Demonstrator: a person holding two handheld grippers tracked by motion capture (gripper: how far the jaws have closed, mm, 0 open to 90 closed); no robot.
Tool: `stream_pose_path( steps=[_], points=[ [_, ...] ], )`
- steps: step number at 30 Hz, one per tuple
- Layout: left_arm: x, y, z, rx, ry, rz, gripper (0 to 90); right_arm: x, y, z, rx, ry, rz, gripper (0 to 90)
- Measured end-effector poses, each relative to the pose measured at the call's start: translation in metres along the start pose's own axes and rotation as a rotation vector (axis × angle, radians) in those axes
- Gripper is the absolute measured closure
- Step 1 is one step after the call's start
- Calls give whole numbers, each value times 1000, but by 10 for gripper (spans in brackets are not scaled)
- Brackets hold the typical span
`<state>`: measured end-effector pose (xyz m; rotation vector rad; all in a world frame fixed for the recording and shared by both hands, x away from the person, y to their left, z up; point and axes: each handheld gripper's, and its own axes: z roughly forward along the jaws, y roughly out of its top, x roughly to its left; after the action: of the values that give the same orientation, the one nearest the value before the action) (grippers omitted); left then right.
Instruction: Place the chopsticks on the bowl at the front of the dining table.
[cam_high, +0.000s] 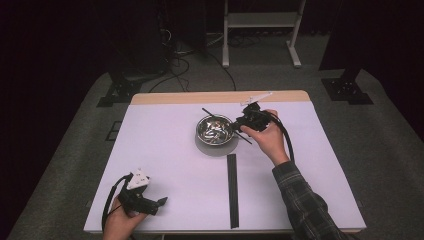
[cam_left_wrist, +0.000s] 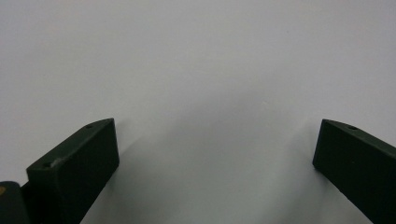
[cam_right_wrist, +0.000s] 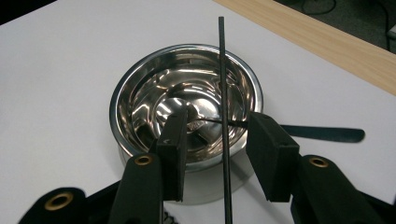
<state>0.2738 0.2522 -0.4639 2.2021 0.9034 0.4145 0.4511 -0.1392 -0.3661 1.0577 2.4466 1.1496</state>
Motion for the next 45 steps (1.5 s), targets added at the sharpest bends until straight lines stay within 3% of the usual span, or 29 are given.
stream_pose_path(
  steps=[9, 20, 28, 45],
  points=[
    [0, 0, 0, 0, 0, 0, 0, 1, -15, -21, -14, -11, -3, 562],
    [0, 0, 0, 0, 0, 0, 0, 0, -47, -37, -6, -18, 20, 550],
    [0, 0, 0, 3, 0, 2, 0, 4, -68, -43, 22, -33, 17, 540],
    [0, 0, 0, 1, 0, 0, 0, -6, -103, -44, 77, -70, 63, 533]
  ],
)
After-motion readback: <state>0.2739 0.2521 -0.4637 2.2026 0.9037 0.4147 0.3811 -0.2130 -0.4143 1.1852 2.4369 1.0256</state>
